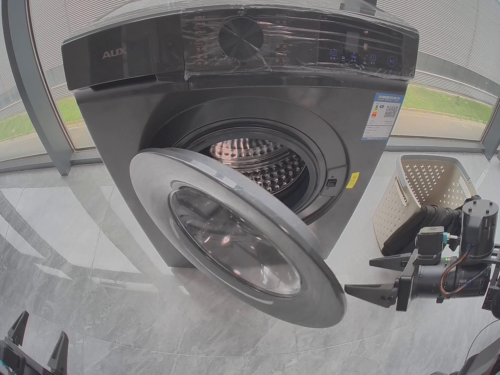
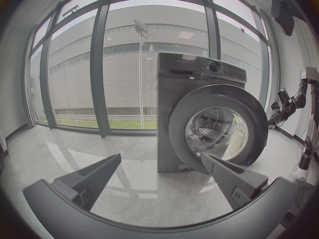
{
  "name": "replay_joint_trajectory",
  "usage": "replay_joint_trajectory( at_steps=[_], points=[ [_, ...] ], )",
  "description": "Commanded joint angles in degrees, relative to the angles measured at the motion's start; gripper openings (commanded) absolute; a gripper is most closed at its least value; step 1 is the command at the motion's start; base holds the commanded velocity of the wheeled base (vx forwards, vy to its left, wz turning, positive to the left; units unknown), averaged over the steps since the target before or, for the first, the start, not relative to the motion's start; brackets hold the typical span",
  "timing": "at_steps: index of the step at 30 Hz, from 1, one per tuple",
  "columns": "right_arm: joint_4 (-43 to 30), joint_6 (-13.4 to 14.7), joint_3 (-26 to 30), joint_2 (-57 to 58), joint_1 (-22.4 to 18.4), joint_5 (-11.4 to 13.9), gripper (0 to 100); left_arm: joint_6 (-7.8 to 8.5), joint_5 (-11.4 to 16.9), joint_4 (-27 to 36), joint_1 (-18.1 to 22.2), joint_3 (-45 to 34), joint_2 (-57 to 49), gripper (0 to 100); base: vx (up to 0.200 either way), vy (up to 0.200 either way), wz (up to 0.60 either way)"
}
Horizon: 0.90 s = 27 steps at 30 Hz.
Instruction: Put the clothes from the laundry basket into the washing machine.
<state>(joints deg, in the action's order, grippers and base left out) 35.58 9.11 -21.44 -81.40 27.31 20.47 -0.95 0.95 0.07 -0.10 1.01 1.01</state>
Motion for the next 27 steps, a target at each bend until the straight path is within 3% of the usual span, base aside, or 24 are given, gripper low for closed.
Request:
replay_joint_trajectory(
  at_steps=[1, 9, 12, 14, 19, 27],
  points=[
    [0.1, 0.3, 0.88, -0.25, 2.49, -0.08, 100, -0.02, 0.02, 0.01, 0.01, -1.01, -1.01, 100, 0.0, 0.0, 0.0],
    [0.19, 0.47, -1.67, -2.54, 1.96, -0.25, 100, -0.02, 0.02, 0.01, 0.01, -1.01, -1.01, 100, 0.0, 0.0, 0.0],
    [0.28, 0.74, -2.9, -5.0, 2.14, -1.75, 100, -0.02, 0.02, -0.07, 0.01, -1.01, -1.01, 100, 0.0, 0.0, 0.0],
    [0.98, 0.91, -4.66, -8.34, 2.58, -4.38, 100, -0.02, 0.02, -0.07, 0.01, -1.01, -1.01, 100, 0.0, 0.0, 0.0],
    [4.76, 2.67, -7.12, -14.23, 2.49, -5.18, 100, -0.02, 0.02, 0.01, 0.01, -1.01, -1.01, 100, 0.0, 0.0, 0.0],
    [10.21, 3.81, -13.27, -27.41, 1.87, -12.73, 100, -0.02, 0.02, 0.01, 0.01, -1.01, -1.01, 100, 0.0, 0.0, 0.0]
  ],
)
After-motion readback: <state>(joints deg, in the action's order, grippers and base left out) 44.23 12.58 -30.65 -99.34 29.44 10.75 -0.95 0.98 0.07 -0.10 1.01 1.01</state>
